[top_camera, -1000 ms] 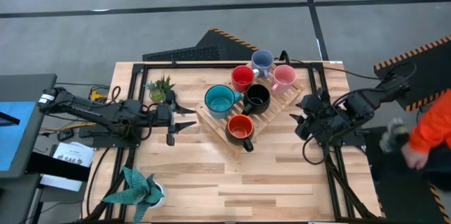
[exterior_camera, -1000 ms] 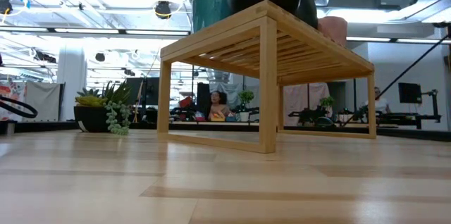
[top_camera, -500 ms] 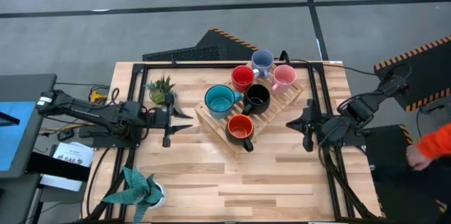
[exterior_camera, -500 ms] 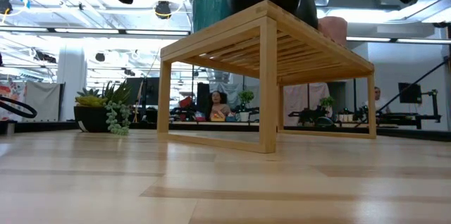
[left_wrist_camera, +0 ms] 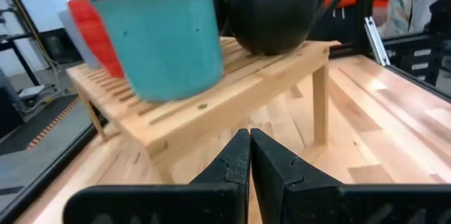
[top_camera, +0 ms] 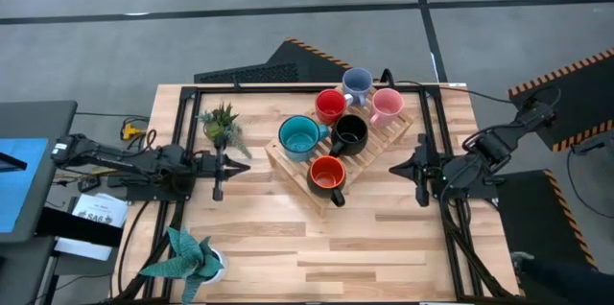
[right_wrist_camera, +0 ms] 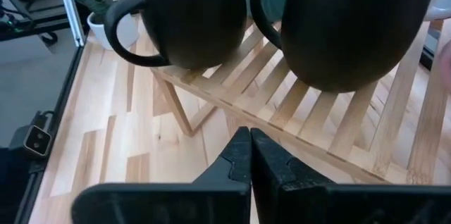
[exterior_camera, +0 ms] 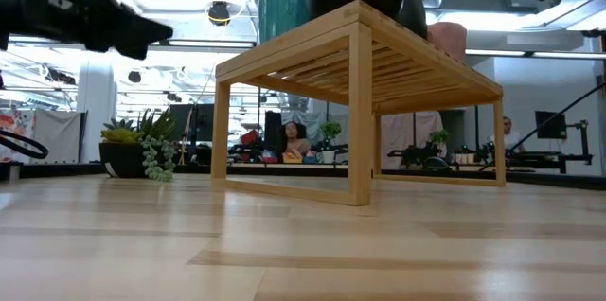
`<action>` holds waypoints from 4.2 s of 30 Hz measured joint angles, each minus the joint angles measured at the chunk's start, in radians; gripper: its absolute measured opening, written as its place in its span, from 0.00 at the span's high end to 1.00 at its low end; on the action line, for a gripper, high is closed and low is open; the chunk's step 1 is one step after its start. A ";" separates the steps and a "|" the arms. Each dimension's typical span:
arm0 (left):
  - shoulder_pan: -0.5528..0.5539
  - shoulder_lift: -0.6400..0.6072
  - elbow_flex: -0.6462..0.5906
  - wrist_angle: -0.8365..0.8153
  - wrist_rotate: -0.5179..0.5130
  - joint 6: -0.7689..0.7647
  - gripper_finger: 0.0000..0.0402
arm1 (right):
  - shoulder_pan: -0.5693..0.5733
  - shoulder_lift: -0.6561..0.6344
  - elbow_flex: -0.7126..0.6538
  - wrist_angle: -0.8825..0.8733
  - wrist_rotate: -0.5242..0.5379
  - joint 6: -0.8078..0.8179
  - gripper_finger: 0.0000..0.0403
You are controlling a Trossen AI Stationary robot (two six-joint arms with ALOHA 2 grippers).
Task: Place coffee mugs
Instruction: Return to Home Position
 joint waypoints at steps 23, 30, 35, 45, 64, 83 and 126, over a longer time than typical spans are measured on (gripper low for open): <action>0.077 -0.231 -0.085 -0.098 0.160 -0.023 1.00 | -0.006 -0.215 -0.250 0.128 0.014 -0.003 0.95; 0.076 -0.231 -0.086 -0.101 0.159 -0.074 1.00 | -0.133 -0.422 -0.458 0.512 -0.096 -0.320 0.95; 0.076 -0.231 -0.086 -0.103 0.154 -0.010 1.00 | -0.271 -0.536 -0.560 0.601 -0.249 -0.389 0.95; 0.076 -0.231 -0.087 -0.104 0.154 0.024 1.00 | -0.463 -0.673 -0.721 0.633 -0.464 -0.374 0.95; 0.076 -0.231 -0.088 -0.141 0.133 0.043 1.00 | -0.471 -0.693 -0.780 0.681 -0.526 -0.466 0.94; 0.076 -0.230 -0.088 -0.332 0.101 0.005 1.00 | -0.471 -0.693 -0.782 0.683 -0.524 -0.521 0.90; 0.074 -0.430 -0.088 -0.324 0.101 0.011 1.00 | -0.470 -0.710 -0.807 0.745 -0.521 -0.520 0.89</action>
